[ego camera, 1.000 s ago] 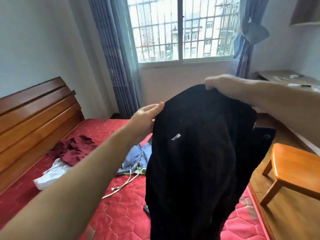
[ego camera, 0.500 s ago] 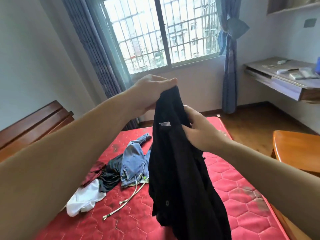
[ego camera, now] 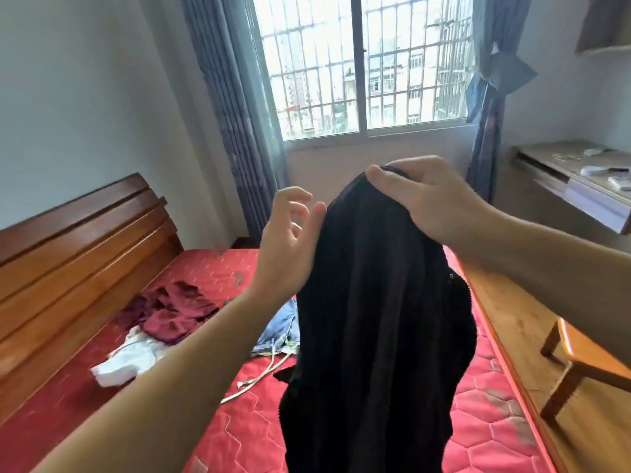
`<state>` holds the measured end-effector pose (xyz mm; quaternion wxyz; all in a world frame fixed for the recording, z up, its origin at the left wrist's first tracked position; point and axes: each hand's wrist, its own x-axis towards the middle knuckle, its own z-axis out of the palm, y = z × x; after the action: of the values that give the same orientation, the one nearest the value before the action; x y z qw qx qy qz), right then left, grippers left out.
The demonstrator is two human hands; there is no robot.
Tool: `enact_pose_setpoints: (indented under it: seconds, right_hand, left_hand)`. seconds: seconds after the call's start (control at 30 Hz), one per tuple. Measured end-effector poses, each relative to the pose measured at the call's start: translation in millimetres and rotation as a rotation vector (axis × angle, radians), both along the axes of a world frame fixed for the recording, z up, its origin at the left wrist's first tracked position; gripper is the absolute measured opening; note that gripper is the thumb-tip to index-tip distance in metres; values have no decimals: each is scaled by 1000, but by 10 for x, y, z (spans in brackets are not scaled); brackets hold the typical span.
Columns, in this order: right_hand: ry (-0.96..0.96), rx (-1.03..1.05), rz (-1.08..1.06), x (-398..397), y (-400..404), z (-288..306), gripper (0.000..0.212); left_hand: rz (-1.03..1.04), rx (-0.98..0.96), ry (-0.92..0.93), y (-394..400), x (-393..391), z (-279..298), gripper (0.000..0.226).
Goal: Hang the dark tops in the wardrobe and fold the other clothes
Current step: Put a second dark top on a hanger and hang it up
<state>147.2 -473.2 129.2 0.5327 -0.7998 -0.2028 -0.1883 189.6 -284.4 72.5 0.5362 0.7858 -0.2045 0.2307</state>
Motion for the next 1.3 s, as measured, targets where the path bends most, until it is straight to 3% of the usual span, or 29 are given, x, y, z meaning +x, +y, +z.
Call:
enact_pose_setpoints:
  seconds: [0.1, 0.23, 0.33, 0.4, 0.5, 0.6, 0.77, 0.87, 0.93, 1.0, 1.1, 1.17, 1.23, 1.3]
  right_hand:
    - [9, 94, -41, 13, -4, 118, 65]
    - [1, 121, -7, -21, -20, 245, 63]
    - [41, 193, -10, -63, -143, 274, 47]
    - [86, 287, -20, -76, -267, 281, 34]
    - [95, 326, -15, -92, -441, 307, 23]
    - [96, 260, -20, -142, -622, 279, 27]
    - [52, -42, -141, -225, -919, 208, 35]
    - [17, -200, -174, -249, -1029, 60, 46]
    - [69, -206, -143, -254, -1059, -64, 50]
    - [66, -211, -137, -246, -1076, -167, 52]
    - [6, -202, -151, -226, -1102, -260, 45]
    - [-34, -215, -156, -206, -1094, -316, 43]
    - [-120, -285, -175, -171, -1041, -378, 45]
    - [-194, -354, -155, -142, -939, -450, 44]
  left_hand:
    - [79, -100, -233, -12, -168, -255, 15]
    - [-107, 224, -173, -183, -283, -510, 52]
    - [-42, 161, -231, -177, -288, -561, 68]
    - [-108, 42, -153, -154, -276, -565, 65]
    - [-94, 132, -58, -210, -275, -531, 19]
    - [-122, 103, 77, -173, -171, -337, 20]
    - [-332, -300, 632, -8, -109, 184, 21]
    - [-394, -293, 611, 73, -141, 510, 25]
    - [-413, -171, 517, 95, -198, 692, 18]
    - [-345, 90, 357, 117, -257, 775, 27]
    - [-305, 433, -14, 107, -398, 839, 45]
    - [-223, 699, -262, 134, -480, 860, 34]
    - [-178, 879, -314, 182, -538, 881, 20]
    - [-122, 988, -211, 247, -571, 912, 27]
